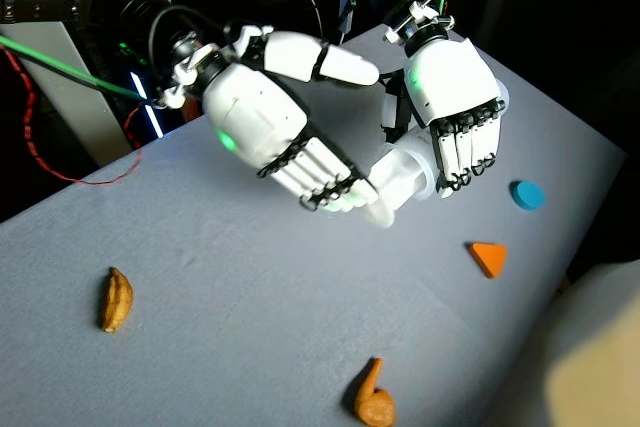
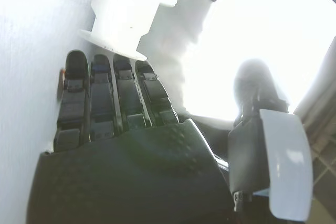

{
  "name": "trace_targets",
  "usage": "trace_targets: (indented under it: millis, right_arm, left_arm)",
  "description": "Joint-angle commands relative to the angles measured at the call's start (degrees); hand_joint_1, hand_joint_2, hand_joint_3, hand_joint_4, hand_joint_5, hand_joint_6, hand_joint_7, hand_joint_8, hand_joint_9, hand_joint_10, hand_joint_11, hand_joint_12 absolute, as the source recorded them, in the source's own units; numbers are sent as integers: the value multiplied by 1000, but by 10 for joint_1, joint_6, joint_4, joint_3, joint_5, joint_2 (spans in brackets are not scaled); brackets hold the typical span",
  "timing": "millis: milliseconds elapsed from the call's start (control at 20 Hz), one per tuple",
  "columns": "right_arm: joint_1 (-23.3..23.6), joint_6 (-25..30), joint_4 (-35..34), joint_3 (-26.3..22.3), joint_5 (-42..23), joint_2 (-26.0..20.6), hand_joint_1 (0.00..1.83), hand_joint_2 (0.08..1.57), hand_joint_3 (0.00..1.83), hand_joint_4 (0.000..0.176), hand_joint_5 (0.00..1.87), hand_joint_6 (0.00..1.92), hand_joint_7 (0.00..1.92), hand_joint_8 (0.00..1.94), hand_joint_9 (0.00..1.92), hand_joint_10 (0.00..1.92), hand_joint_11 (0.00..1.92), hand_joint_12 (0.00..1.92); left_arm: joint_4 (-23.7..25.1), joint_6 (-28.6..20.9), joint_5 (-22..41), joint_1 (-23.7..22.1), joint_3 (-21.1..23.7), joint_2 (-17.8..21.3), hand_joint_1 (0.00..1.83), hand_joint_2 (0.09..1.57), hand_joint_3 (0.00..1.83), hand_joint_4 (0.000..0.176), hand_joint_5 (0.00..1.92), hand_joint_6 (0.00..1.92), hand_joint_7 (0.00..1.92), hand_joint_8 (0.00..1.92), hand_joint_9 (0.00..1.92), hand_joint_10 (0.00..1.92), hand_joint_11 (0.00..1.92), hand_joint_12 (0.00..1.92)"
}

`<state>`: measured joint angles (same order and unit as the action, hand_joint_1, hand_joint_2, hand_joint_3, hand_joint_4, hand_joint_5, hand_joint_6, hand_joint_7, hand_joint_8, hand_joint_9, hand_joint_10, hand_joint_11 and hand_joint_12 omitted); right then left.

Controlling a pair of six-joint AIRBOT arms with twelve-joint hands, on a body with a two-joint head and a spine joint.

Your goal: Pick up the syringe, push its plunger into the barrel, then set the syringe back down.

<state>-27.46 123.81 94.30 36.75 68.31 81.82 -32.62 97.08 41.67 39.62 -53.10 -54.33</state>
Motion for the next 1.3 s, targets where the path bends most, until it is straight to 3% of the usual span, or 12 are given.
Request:
trace_targets:
  millis: [0, 250, 350, 550, 700, 1000, 1250]
  right_arm:
    - [12, 6, 85, -6, -101, 17, 0, 1087, 0, 0, 65, 4, 76, 1, 29, 4, 0, 337]
    - [22, 12, 86, 2, -119, 29, 0, 1088, 0, 0, 13, 1, 11, 2, 0, 0, 0, 107]
    - [25, 13, 87, 2, -120, 30, 0, 1089, 0, 0, 60, 3, 68, 2, 29, 3, 0, 261]
    - [13, 13, 101, -2, -105, 21, 0, 1089, 0, 0, 22, 0, 23, 0, 5, 0, 0, 240]
    - [-20, 9, 158, -19, -74, -22, 0, 1089, 0, 0, 9, 1, 14, 0, 0, 0, 0, 192]
    - [-45, 5, 169, -70, -58, -140, 0, 1089, 0, 0, 73, 7, 84, 7, 51, 8, 0, 333]
    - [-67, -85, 185, -99, -3, -193, 0, 1089, 0, 0, 57, 4, 71, 4, 47, 4, 0, 336]
  left_arm:
    - [52, -16, 64, -14, 6, -6, 1387, 1074, 0, 0, 1011, 785, 1079, 853, 991, 1095, 863, 1052]
    - [52, -16, 64, -14, 5, -6, 1386, 1078, 0, 0, 982, 818, 1085, 852, 991, 1091, 908, 990]
    - [52, -16, 64, -13, 5, -6, 1386, 1077, 0, 0, 990, 816, 1091, 842, 979, 1101, 896, 987]
    - [52, -16, 64, -13, 5, -6, 1386, 1074, 0, 0, 1017, 781, 1077, 846, 988, 1102, 876, 1013]
    - [52, -16, 64, -12, 6, -6, 1387, 1075, 0, 0, 1015, 778, 1073, 849, 988, 1109, 891, 1027]
    - [52, -16, 63, -7, 5, -13, 1383, 1091, 1, 0, 936, 857, 1062, 900, 968, 1132, 855, 1020]
    - [34, -15, 68, 5, -6, -41, 1386, 1079, 0, 0, 1012, 775, 1056, 882, 989, 1113, 883, 1039]
